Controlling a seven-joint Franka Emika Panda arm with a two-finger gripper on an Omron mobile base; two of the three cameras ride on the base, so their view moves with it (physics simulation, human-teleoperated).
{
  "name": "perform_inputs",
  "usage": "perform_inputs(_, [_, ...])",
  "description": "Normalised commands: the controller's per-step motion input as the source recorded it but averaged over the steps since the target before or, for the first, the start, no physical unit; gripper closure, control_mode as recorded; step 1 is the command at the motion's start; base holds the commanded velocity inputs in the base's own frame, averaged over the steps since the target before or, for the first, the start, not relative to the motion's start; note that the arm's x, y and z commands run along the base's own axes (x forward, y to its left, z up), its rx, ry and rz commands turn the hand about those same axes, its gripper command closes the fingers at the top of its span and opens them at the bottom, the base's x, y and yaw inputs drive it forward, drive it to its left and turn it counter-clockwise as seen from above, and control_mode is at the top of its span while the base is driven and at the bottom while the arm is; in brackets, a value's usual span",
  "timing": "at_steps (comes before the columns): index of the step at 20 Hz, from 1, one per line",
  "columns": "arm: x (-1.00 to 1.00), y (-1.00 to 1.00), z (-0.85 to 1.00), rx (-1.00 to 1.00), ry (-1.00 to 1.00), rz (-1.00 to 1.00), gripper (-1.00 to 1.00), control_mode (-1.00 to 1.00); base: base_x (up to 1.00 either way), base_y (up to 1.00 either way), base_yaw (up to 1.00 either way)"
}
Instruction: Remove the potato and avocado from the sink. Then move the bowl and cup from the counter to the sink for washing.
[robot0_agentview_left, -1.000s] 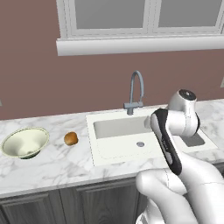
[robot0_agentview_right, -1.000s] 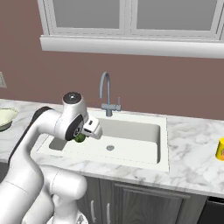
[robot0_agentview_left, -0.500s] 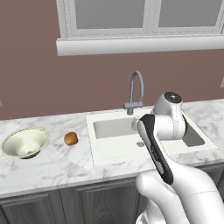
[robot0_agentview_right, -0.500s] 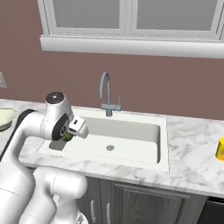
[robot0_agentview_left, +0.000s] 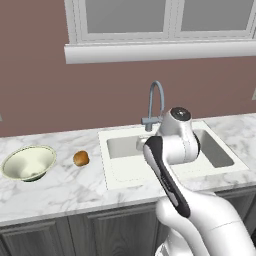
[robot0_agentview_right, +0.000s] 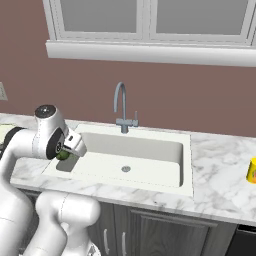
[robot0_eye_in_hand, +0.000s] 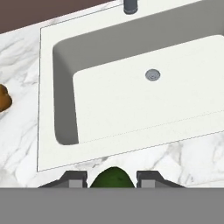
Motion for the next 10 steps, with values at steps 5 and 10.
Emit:
perform_inputs(5, [0.00, 0.49, 0.01, 0.02, 0.00, 0.00, 1.00, -1.00, 0.00, 0.00, 0.00])
perform_inputs(10, [0.00, 0.49, 0.00, 0.03, 0.00, 0.00, 1.00, -1.00, 0.00, 0.00, 0.00])
